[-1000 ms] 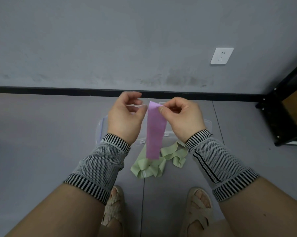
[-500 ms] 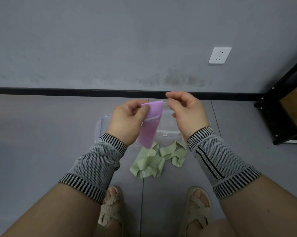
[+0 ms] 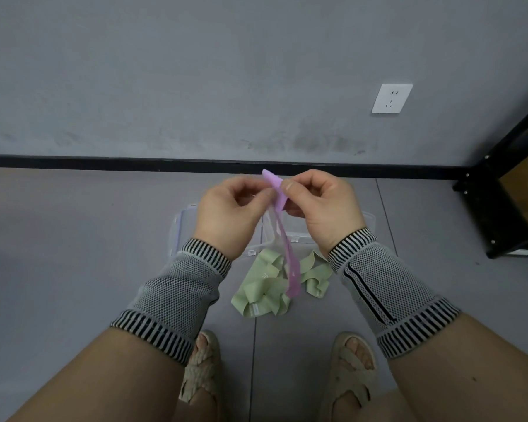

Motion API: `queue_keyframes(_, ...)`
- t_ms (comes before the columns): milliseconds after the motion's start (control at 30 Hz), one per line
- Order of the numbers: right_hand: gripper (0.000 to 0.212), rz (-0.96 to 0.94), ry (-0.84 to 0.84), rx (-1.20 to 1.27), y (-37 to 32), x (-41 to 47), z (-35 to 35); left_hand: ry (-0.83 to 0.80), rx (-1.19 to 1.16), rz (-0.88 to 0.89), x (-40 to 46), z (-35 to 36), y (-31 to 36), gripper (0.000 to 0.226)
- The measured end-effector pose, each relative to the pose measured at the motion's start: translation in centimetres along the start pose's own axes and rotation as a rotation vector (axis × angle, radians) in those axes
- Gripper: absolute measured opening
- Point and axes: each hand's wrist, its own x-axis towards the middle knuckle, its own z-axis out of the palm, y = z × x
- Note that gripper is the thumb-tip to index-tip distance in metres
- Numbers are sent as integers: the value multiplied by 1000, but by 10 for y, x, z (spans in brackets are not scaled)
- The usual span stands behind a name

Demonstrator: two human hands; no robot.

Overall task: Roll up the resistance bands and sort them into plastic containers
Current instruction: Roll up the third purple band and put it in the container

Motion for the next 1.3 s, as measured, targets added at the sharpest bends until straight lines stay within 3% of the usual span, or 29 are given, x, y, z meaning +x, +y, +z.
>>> queue_keyframes(67,20,38,-68,100,-4,-2,3,-104,-11,15,-3,2,0,14)
queue_keyframes(167,24,84,-81,165,-7,-3,5,-71,-9,38,-1,1,-2,17)
queue_keyframes(333,19,-53,87,-144,1,3,-1,-57,-30,-8,0,0,-1,21)
queue_keyframes(500,17,-74,-7,-140,5,4,-1,-51,-33,-37,2,0,-4,22)
queue_keyframes(700,18,-96,9,-98,1,2,-2,-60,-77,-64,1,-1,-2,15)
queue_keyframes(1100,24,-135,-94,-101,-4,-3,-2,-175,-176,-165,1,-1,0,11)
queue_keyframes(1300,30,-237,-131,-237,2,-1,-2,-144,-256,-263,2,-2,2,12)
